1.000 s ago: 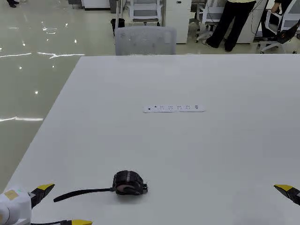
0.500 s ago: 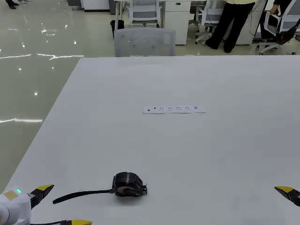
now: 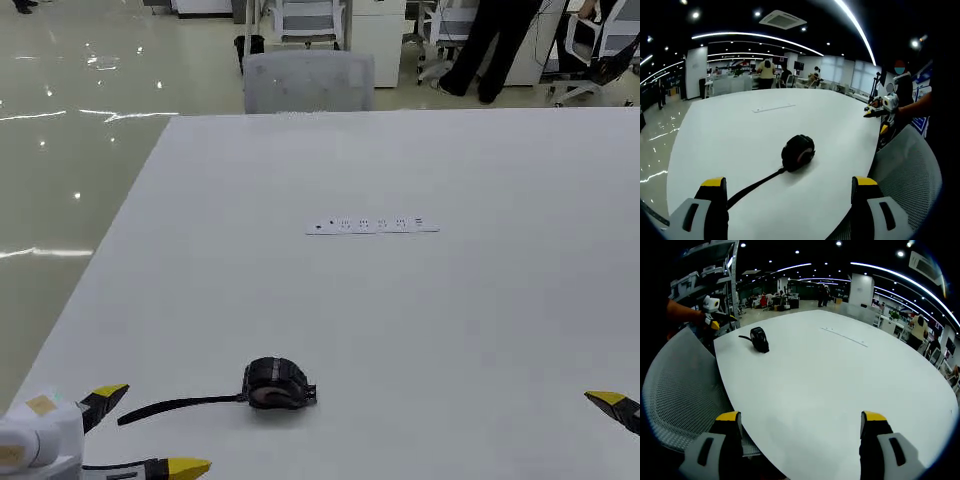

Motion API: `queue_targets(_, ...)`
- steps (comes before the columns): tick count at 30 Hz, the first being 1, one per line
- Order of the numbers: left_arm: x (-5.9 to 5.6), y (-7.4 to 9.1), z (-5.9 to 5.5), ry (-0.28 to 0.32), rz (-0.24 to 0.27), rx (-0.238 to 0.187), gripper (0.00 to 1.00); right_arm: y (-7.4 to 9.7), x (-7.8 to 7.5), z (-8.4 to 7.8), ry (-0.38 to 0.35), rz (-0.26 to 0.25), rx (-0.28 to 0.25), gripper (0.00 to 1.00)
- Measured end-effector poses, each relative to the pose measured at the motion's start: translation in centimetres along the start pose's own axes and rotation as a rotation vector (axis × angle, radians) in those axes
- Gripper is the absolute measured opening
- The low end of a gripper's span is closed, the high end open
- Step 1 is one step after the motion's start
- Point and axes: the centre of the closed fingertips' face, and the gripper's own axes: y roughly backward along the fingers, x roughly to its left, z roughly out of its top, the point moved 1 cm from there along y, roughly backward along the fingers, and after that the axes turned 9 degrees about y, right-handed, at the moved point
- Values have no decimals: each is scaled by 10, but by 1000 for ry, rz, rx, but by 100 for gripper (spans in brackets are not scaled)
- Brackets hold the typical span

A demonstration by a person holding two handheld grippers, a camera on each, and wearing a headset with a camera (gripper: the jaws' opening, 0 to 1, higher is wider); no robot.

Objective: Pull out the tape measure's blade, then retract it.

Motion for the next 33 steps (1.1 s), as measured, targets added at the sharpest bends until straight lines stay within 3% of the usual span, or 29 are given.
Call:
queue_targets(8, 0, -3, -1, -13, -12, -1, 100, -2, 1, 3, 3, 2, -2, 100)
queue_targets(14, 9, -3, 0, -17, -8, -3, 100, -1, 0, 3, -2, -4, -3, 100)
queue_targets(27, 2, -5, 4, -30, -13, 10, 100, 3, -3, -3, -12, -16, 5, 100)
queue_targets(33, -4, -18, 13, -82, -47, 29, 100, -10, -6, 12, 26, 1, -1, 100)
